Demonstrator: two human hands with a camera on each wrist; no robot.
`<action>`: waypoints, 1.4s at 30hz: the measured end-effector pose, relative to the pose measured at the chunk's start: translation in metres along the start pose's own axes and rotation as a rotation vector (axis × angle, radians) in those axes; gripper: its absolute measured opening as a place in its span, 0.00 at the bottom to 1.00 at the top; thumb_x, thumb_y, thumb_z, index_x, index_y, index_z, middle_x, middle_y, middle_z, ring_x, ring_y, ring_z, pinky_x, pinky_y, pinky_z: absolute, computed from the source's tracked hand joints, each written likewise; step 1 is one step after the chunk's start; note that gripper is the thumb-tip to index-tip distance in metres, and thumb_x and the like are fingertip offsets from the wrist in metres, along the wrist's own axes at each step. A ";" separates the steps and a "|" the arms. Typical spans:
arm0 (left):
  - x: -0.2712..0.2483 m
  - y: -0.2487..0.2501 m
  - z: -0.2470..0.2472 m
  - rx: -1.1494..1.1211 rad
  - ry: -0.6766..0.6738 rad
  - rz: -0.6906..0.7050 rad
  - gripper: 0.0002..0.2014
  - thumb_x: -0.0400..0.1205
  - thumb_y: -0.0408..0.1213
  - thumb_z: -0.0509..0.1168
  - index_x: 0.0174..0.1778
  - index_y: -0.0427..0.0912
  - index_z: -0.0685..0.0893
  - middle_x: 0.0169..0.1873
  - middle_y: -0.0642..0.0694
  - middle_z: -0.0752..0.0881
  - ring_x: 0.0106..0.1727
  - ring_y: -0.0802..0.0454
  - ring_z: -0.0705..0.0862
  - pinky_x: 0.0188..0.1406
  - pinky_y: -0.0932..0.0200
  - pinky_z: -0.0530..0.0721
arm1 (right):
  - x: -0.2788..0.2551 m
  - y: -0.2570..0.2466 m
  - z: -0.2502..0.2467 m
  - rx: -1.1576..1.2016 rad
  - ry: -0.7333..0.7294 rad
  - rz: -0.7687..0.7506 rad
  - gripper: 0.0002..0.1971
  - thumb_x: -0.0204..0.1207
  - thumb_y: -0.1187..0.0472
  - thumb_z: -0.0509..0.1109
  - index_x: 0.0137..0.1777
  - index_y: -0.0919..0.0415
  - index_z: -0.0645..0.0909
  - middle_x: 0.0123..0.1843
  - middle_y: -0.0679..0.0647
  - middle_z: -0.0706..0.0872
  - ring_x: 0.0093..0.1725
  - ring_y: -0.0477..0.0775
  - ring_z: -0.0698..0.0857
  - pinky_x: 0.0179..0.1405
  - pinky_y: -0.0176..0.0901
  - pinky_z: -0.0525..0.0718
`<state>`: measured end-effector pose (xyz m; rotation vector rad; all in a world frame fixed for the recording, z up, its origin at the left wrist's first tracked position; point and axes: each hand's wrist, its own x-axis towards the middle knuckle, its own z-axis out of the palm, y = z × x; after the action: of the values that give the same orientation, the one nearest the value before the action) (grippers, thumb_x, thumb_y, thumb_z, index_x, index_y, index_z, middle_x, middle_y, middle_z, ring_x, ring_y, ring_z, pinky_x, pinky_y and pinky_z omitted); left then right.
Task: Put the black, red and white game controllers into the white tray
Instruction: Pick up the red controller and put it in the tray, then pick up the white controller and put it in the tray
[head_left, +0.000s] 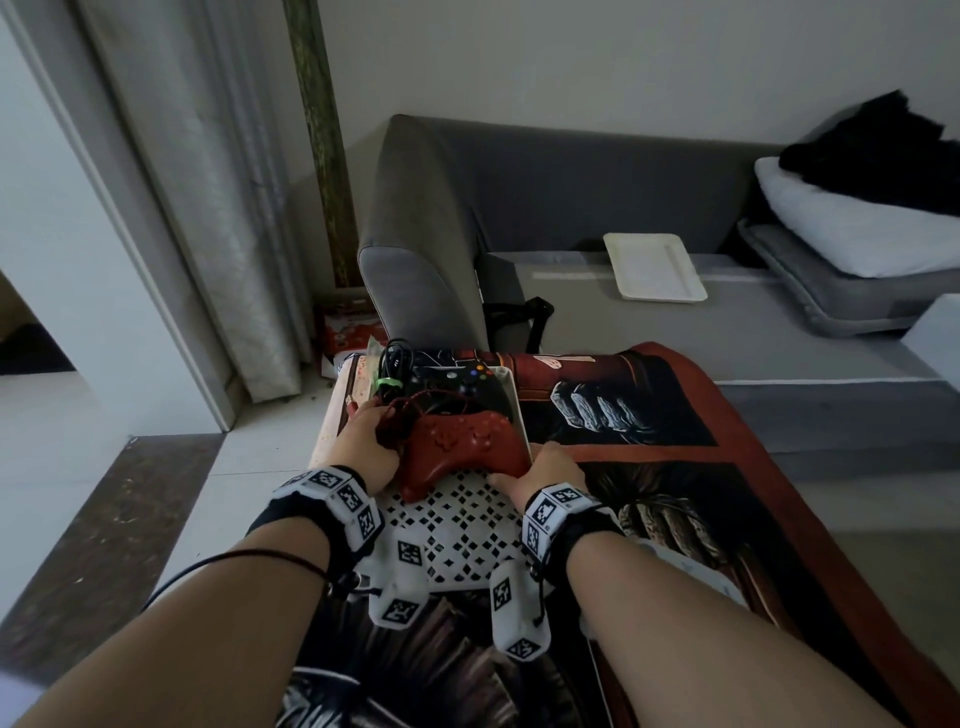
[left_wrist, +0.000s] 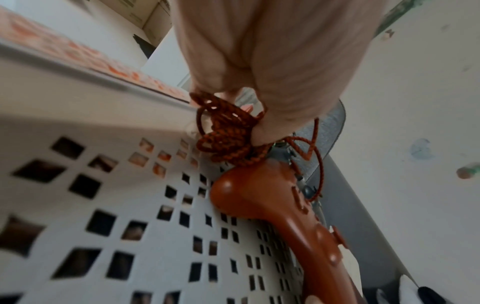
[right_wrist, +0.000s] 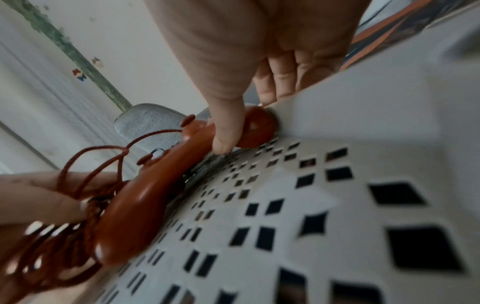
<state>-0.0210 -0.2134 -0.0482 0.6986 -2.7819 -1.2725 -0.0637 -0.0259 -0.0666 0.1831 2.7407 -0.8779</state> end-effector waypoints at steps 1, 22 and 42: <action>-0.004 0.003 -0.002 -0.008 0.018 -0.015 0.29 0.76 0.25 0.62 0.75 0.42 0.72 0.76 0.42 0.73 0.75 0.41 0.73 0.74 0.53 0.73 | -0.003 0.000 -0.004 0.010 -0.007 -0.002 0.35 0.60 0.43 0.80 0.63 0.61 0.76 0.61 0.58 0.85 0.63 0.63 0.84 0.62 0.54 0.84; -0.128 0.105 0.093 -0.034 -0.215 0.122 0.26 0.77 0.36 0.68 0.72 0.38 0.75 0.67 0.40 0.82 0.66 0.44 0.82 0.62 0.57 0.80 | -0.081 0.124 -0.123 0.063 0.080 0.149 0.33 0.64 0.36 0.71 0.57 0.65 0.84 0.59 0.62 0.89 0.59 0.65 0.87 0.58 0.49 0.83; -0.152 0.094 0.161 0.408 -0.264 0.058 0.21 0.82 0.40 0.60 0.68 0.32 0.79 0.65 0.35 0.84 0.67 0.38 0.82 0.62 0.53 0.78 | -0.115 0.185 -0.115 0.103 -0.134 0.219 0.24 0.57 0.44 0.77 0.49 0.58 0.84 0.40 0.53 0.85 0.48 0.58 0.87 0.53 0.45 0.84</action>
<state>0.0496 0.0161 -0.0613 0.4795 -3.2976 -0.8457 0.0597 0.1860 -0.0462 0.4196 2.4957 -0.9340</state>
